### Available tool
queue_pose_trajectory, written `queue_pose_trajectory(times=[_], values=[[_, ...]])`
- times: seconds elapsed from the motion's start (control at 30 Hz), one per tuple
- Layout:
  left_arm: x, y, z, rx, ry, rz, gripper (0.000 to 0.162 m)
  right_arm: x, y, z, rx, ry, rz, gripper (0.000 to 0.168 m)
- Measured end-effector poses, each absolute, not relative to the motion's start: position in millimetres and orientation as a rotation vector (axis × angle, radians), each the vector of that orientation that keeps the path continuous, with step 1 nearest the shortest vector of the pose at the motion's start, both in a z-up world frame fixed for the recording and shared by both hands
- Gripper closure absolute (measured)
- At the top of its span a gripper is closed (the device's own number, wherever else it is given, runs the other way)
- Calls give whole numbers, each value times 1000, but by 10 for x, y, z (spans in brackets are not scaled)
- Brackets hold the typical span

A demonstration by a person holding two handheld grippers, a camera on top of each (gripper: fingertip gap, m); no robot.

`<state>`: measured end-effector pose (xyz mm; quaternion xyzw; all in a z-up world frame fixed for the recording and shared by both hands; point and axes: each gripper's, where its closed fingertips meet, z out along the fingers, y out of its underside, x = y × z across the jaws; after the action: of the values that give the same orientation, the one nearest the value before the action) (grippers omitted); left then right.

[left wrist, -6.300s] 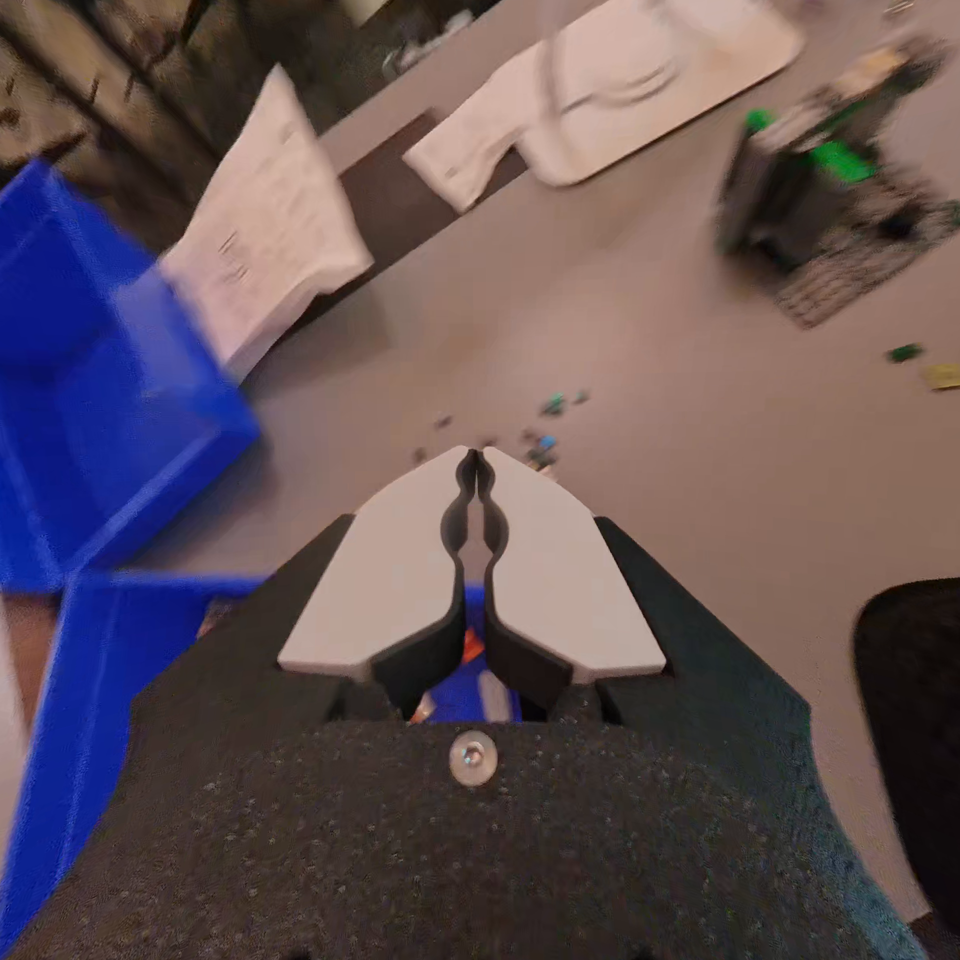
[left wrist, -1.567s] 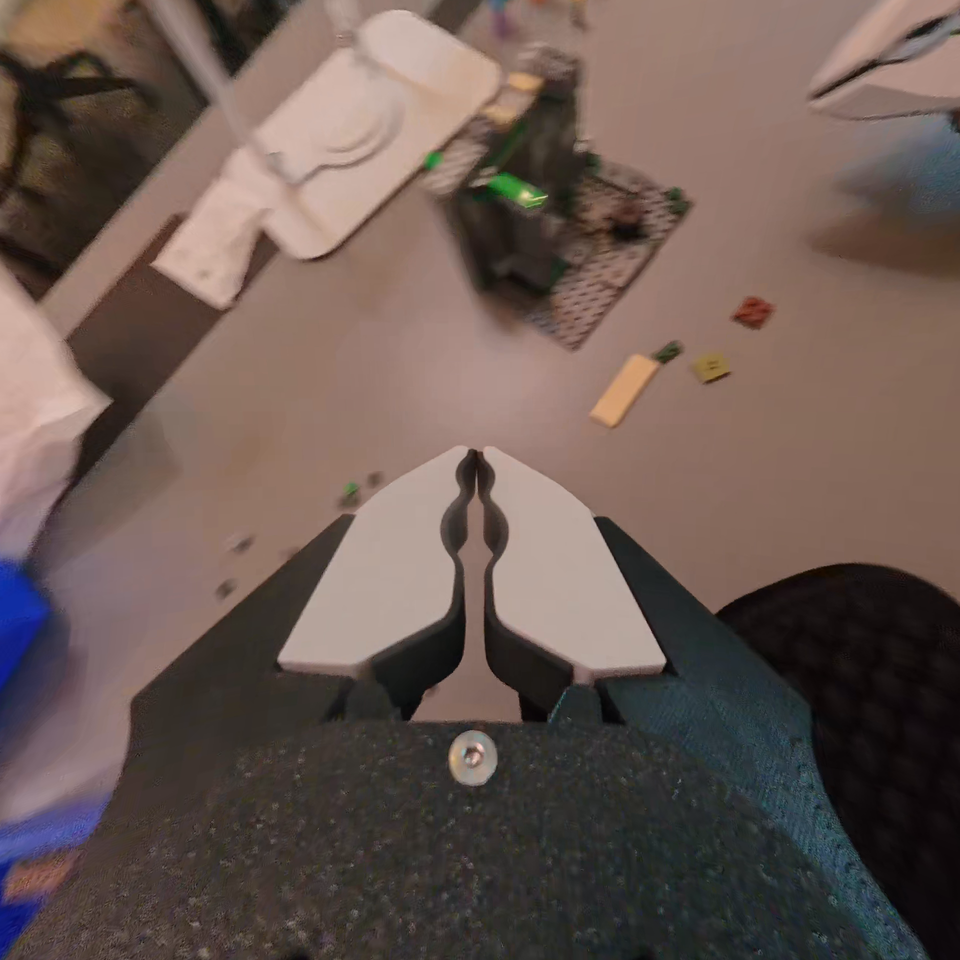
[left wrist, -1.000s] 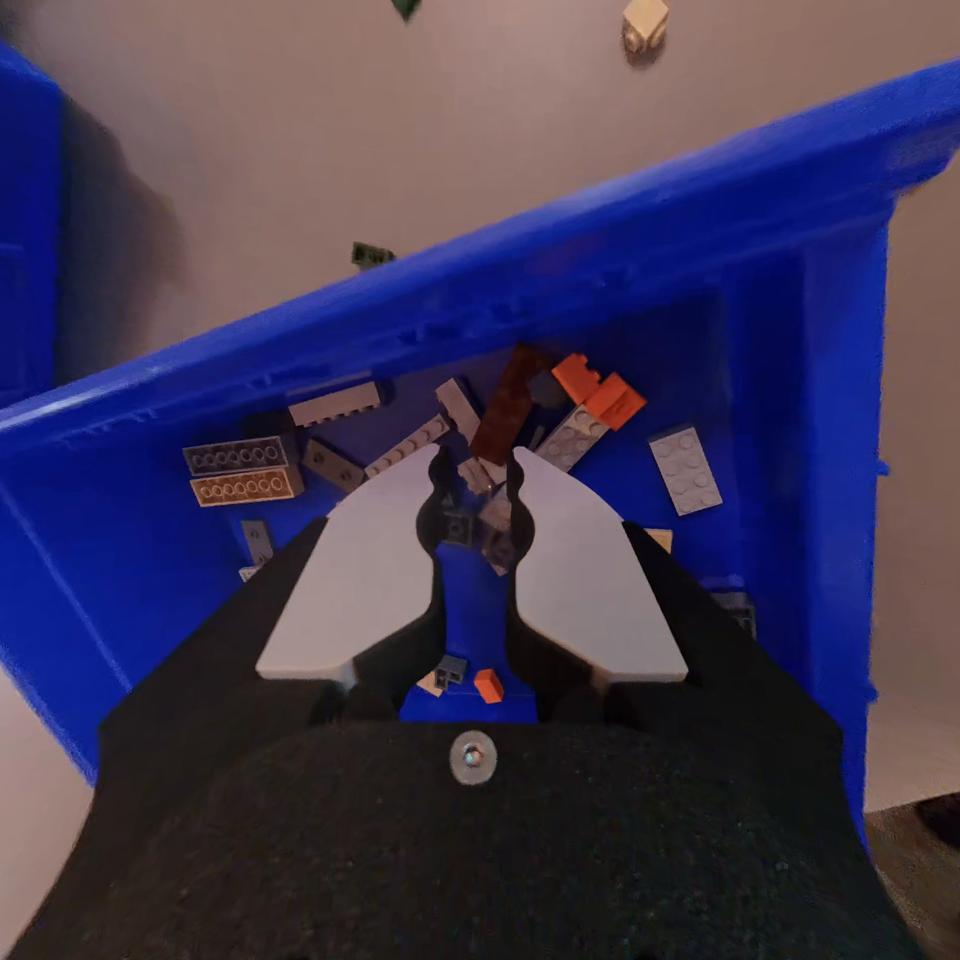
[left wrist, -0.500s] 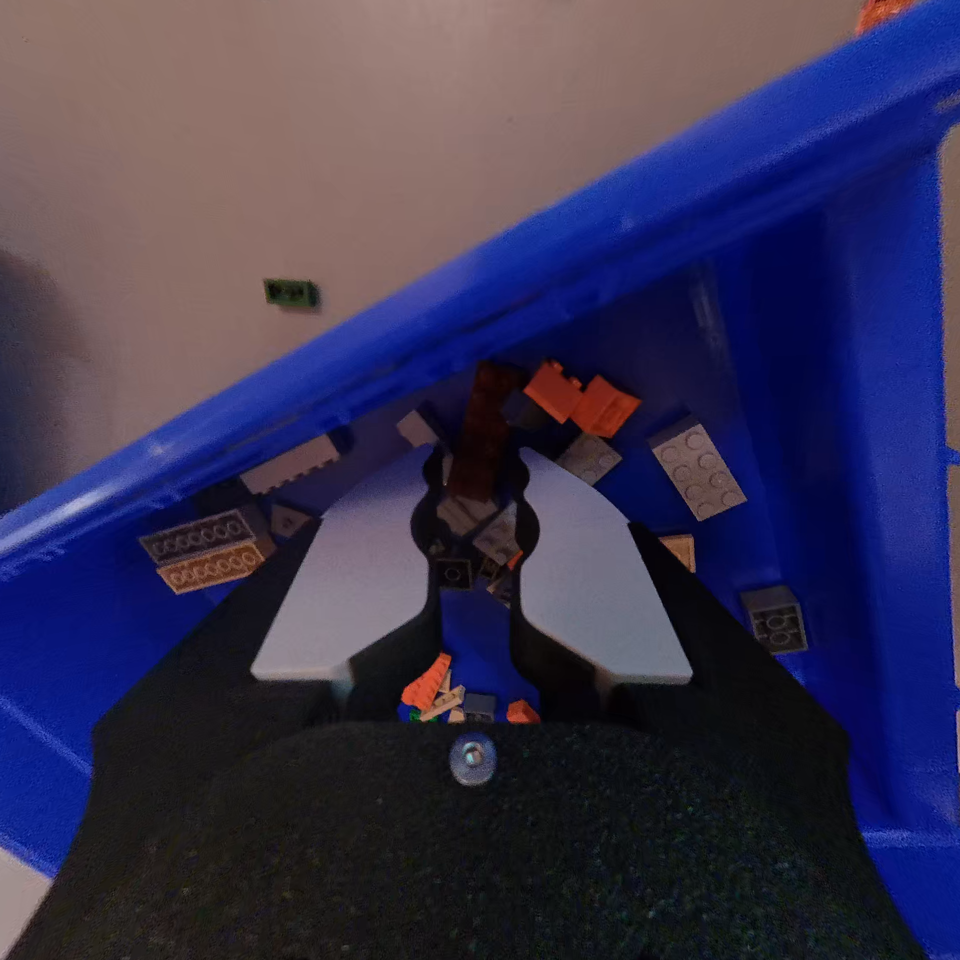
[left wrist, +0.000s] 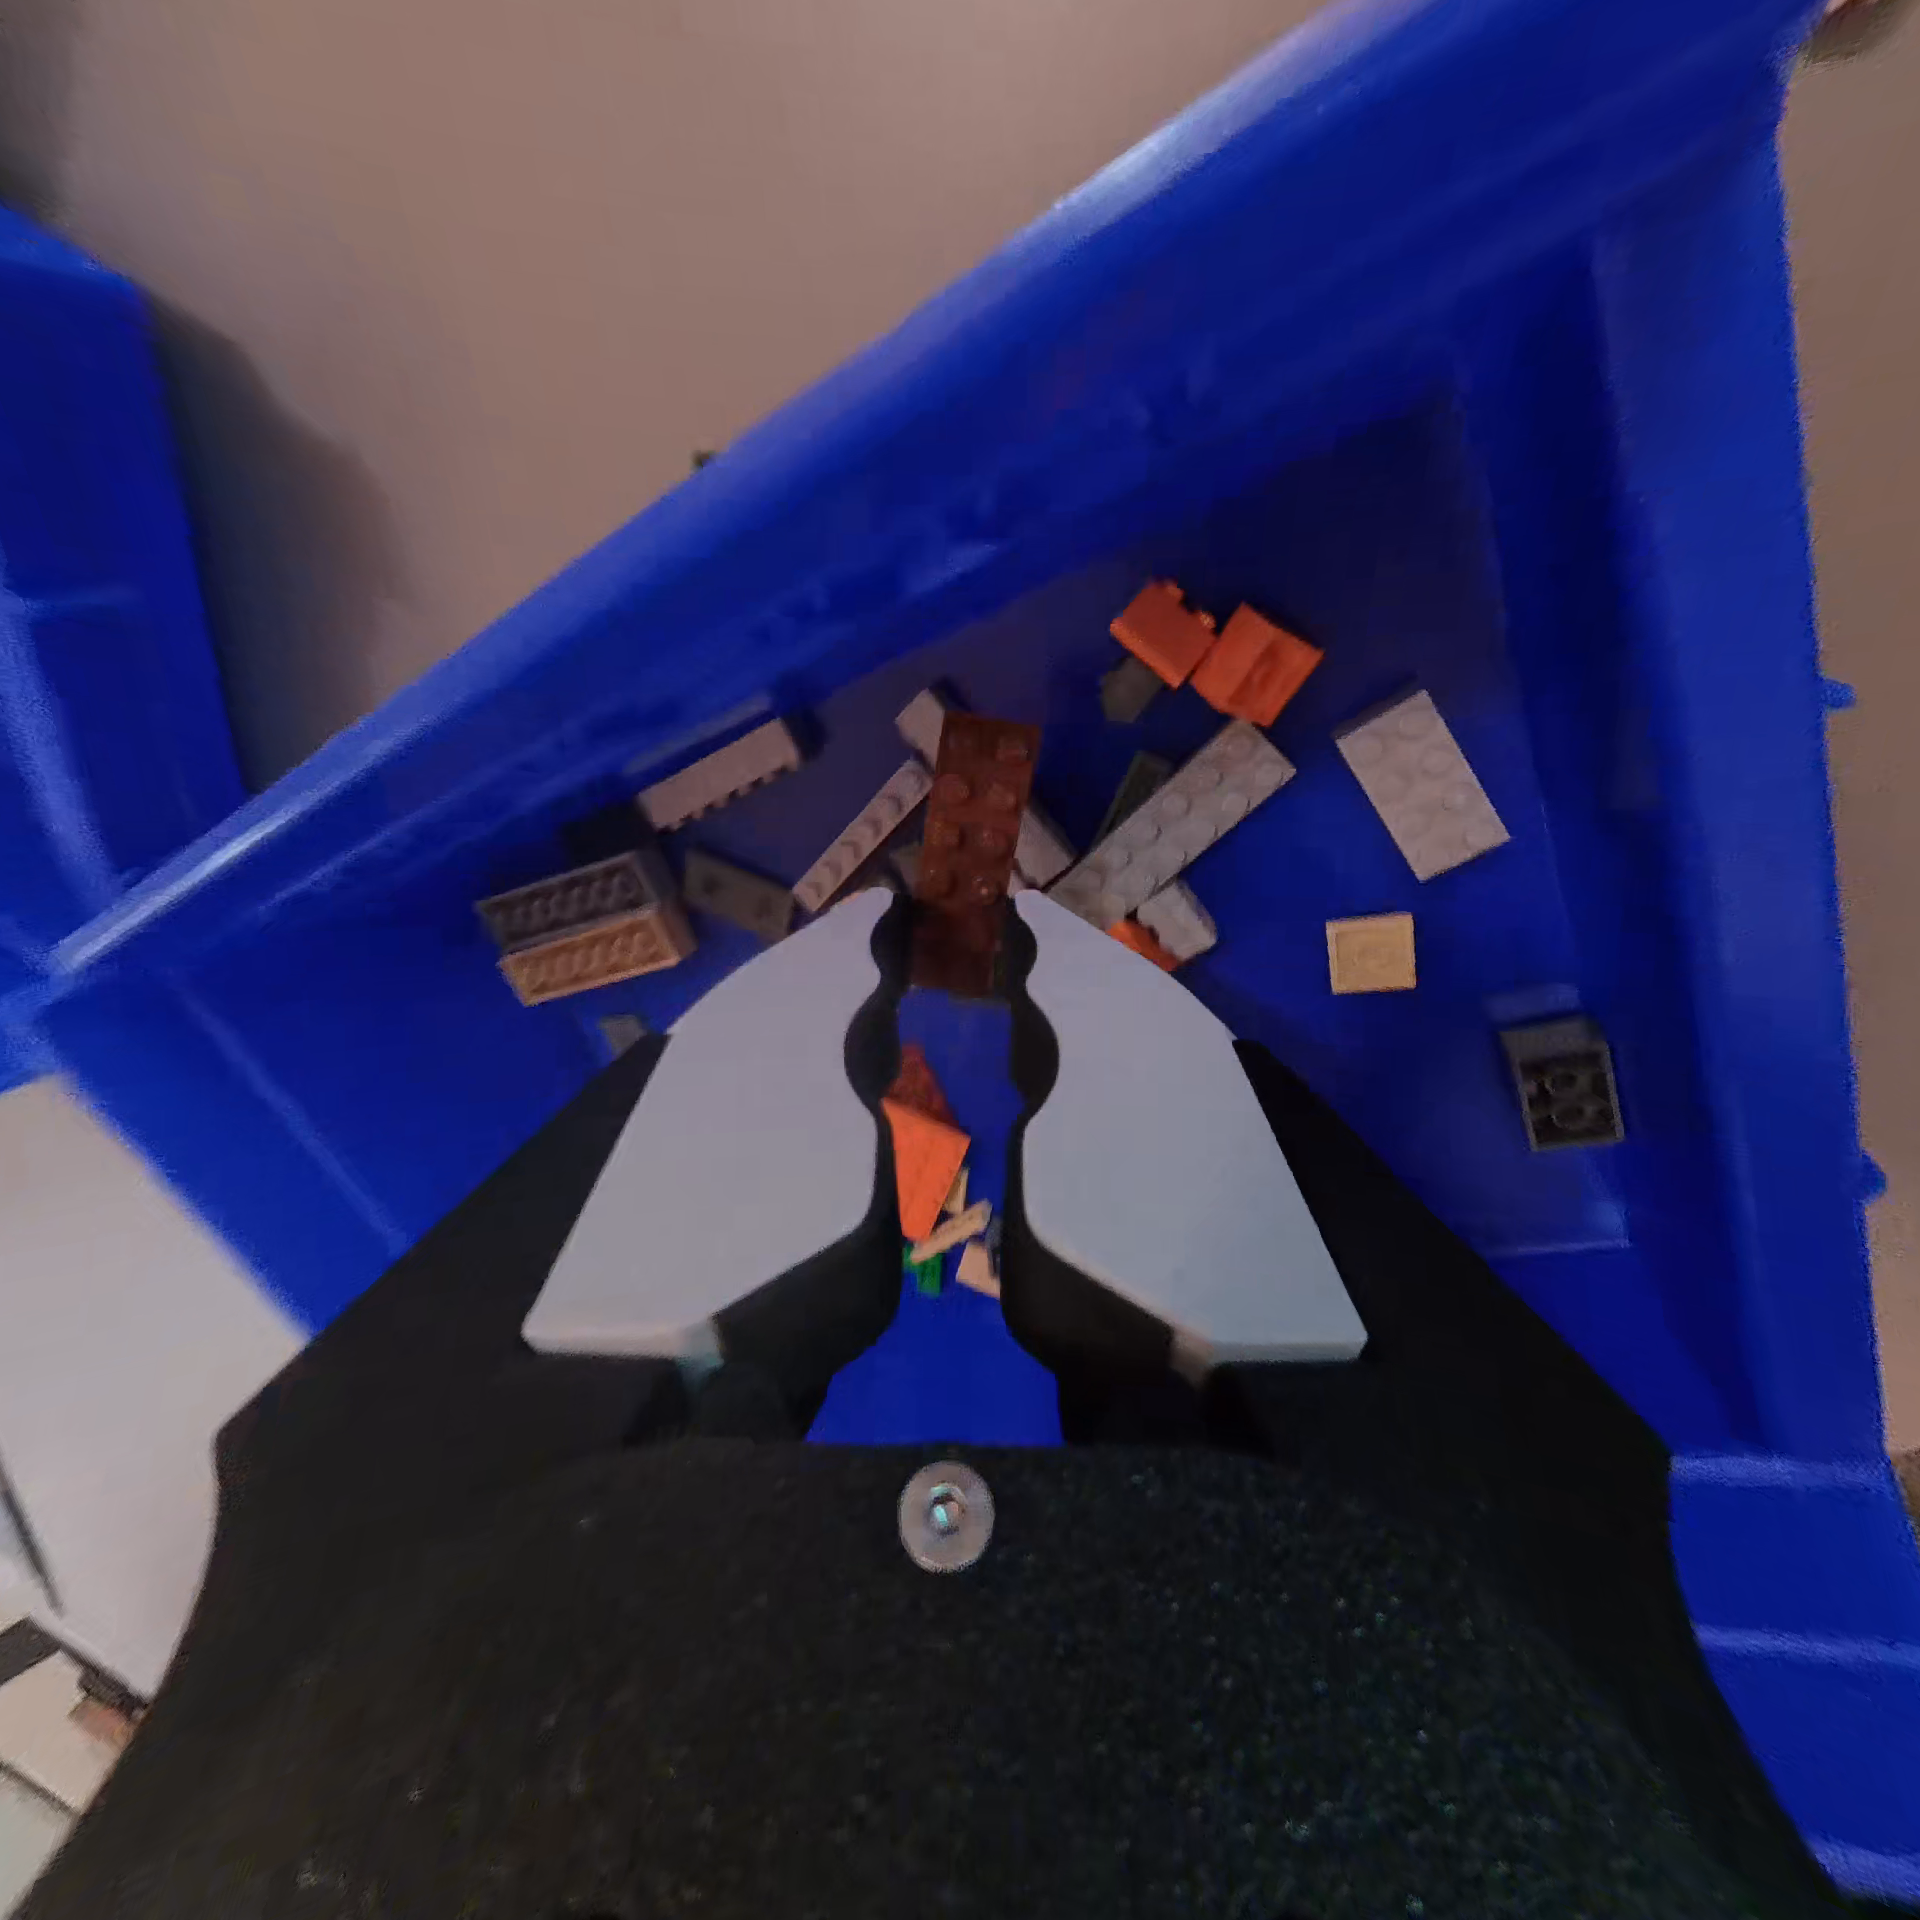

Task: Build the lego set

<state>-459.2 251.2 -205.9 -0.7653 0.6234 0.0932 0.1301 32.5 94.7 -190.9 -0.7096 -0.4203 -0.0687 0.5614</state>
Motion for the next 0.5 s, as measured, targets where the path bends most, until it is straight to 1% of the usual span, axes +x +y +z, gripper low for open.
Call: queue_pose_trajectory(times=[0.13, 0.23, 0.3, 0.4, 0.5], values=[[-4454, 2454, -1552, -2161, 1708, 330, 145, 312, 940, -1889, -1663, -991, -155, 168], [-4056, 2350, -1194, -2056, 1668, 321, 146, 309, 937, -1878, -1658, -991, -153, 168], [-3680, 2239, -1053, -1982, 1676, 278, 146, 310, 934, -1871, -1655, -991, -153, 168], [-3034, 2006, -1039, -1889, 1742, 167, 146, 320, 933, -1867, -1652, -990, -158, 168], [-2399, 1758, -1196, -1828, 1832, 36, 146, 337, 936, -1867, -1650, -990, -167, 168]])
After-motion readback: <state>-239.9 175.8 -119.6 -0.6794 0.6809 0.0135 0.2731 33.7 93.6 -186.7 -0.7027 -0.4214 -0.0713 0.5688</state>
